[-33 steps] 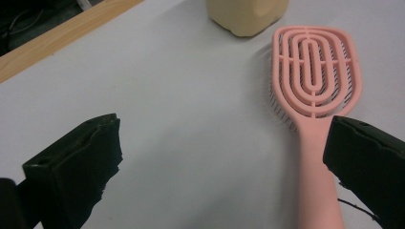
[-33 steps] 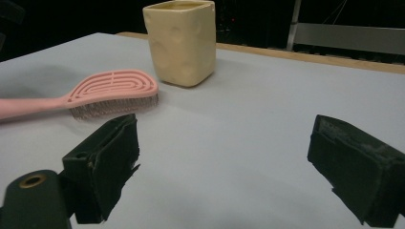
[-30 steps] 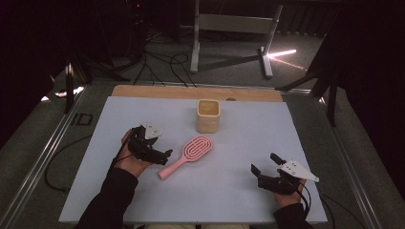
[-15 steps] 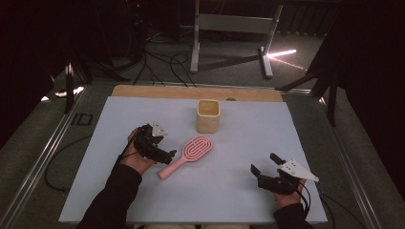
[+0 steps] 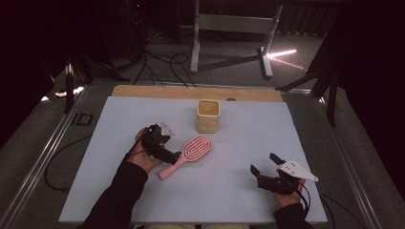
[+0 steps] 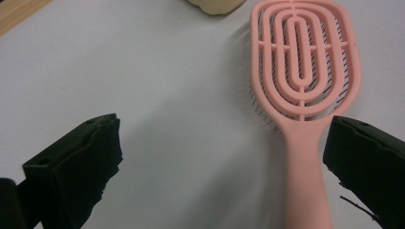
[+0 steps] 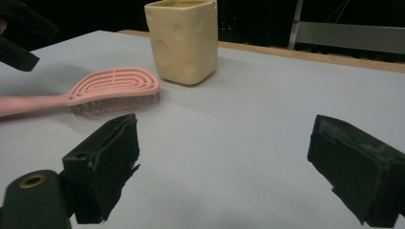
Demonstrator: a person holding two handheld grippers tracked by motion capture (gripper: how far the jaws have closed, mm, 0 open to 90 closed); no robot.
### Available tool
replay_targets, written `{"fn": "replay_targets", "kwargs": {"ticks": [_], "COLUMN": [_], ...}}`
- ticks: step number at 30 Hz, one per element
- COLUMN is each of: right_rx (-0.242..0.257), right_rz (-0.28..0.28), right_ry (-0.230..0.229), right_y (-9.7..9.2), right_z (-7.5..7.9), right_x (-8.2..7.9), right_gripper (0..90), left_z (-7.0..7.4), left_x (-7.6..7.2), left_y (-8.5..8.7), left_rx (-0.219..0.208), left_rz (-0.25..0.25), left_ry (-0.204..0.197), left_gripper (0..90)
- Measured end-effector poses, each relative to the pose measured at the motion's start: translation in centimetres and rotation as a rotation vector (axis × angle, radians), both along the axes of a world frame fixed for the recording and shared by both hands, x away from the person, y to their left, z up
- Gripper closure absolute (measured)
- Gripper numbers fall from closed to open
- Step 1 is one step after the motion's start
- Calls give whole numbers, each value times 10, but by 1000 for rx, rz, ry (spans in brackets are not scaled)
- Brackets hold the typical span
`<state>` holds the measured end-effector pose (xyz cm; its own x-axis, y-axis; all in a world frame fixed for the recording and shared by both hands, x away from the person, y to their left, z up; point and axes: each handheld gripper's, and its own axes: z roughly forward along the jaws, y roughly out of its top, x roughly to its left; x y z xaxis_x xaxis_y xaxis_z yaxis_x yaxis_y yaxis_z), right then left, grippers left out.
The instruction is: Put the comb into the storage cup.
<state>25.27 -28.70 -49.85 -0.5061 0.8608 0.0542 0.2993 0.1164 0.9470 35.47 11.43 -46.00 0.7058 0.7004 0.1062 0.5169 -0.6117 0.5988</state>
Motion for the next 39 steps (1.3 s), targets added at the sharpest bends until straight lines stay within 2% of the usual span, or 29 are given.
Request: {"fn": "replay_targets", "kwargs": {"ticks": [5,19,27,31,39], "right_rx": [0,2,7,5,4], "right_rz": [1,2,-4,-3,-6], "right_ry": [1,5,5,6,6], "right_y": [0,0,-1,-1,-1], "right_z": [0,0,-1,-1,-1], "right_x": [0,0,1,1,1], "right_gripper": [104,104,104,104,104], "left_z": [-5,-15,-21,-21,-25], "left_x": [3,6,8,8,9], "left_y": [-8,-28,-34,-36,-42], "left_rx": [32,106,116,119,119], "left_rz": [-7,-43,-50,-46,-44], "left_ry": [37,106,150,155,203], "left_gripper": [0,2,5,18,32]}}
